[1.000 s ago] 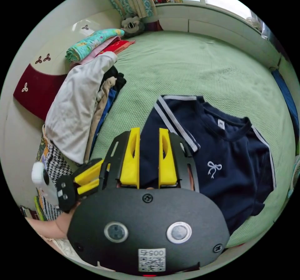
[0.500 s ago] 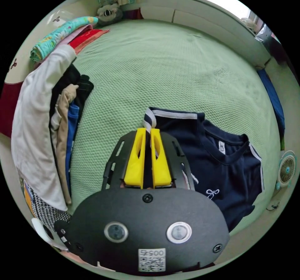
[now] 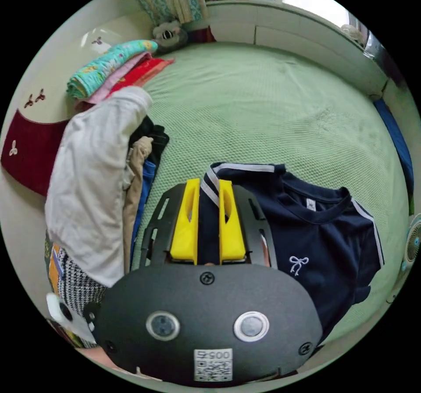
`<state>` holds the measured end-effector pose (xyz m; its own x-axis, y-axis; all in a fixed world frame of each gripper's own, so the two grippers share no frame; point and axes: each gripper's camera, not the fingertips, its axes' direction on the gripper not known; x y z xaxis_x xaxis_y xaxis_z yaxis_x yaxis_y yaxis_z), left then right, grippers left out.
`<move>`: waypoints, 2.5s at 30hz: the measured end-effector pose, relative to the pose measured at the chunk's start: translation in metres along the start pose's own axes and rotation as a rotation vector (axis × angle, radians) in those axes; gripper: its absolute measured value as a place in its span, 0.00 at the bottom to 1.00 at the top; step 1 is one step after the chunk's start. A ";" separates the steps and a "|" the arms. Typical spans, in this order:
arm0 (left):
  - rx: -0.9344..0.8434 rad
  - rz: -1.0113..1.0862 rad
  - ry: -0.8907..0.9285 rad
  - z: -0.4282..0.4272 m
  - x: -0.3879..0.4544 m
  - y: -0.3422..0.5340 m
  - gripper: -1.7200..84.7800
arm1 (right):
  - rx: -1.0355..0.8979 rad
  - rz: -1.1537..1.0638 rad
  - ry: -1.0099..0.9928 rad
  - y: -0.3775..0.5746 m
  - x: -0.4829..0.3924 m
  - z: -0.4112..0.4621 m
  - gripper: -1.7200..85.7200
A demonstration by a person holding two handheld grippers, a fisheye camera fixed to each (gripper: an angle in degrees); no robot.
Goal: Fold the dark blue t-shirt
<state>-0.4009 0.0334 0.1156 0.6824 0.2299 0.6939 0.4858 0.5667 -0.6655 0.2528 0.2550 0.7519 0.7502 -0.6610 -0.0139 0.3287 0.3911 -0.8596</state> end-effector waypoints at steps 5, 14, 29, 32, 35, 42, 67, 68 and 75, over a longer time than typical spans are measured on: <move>-0.022 0.139 0.026 0.004 0.048 0.009 0.01 | 0.114 0.024 0.026 0.057 0.084 -0.076 0.08; -0.074 0.368 0.037 0.029 0.130 0.023 0.01 | 0.153 0.444 0.112 0.184 0.325 -0.166 0.14; -0.139 0.387 0.066 0.039 0.149 0.024 0.01 | 0.033 0.661 0.098 0.230 0.422 -0.127 0.10; -0.143 0.381 0.071 0.037 0.151 0.025 0.01 | 0.032 0.688 0.185 0.230 0.414 -0.130 0.04; -0.135 0.384 0.087 0.032 0.153 0.028 0.01 | 0.111 0.669 0.224 0.223 0.398 -0.155 0.01; -0.128 0.388 0.120 0.020 0.158 0.037 0.01 | 0.089 0.502 0.393 0.168 0.292 -0.202 0.01; -0.152 0.326 0.057 -0.032 0.132 0.073 0.01 | -0.206 0.353 0.114 0.285 0.226 -0.114 0.02; -0.151 0.317 0.056 -0.037 0.128 0.076 0.01 | -0.188 0.357 0.102 0.295 0.226 -0.127 0.02; -0.093 0.370 0.035 -0.075 0.118 0.102 0.01 | 0.001 0.163 0.193 0.415 0.199 -0.216 0.08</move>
<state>-0.2296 0.0589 0.1093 0.8386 0.3775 0.3928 0.2488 0.3761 -0.8926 0.4150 0.1475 0.2823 0.6698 -0.6991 -0.2502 0.2124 0.5032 -0.8376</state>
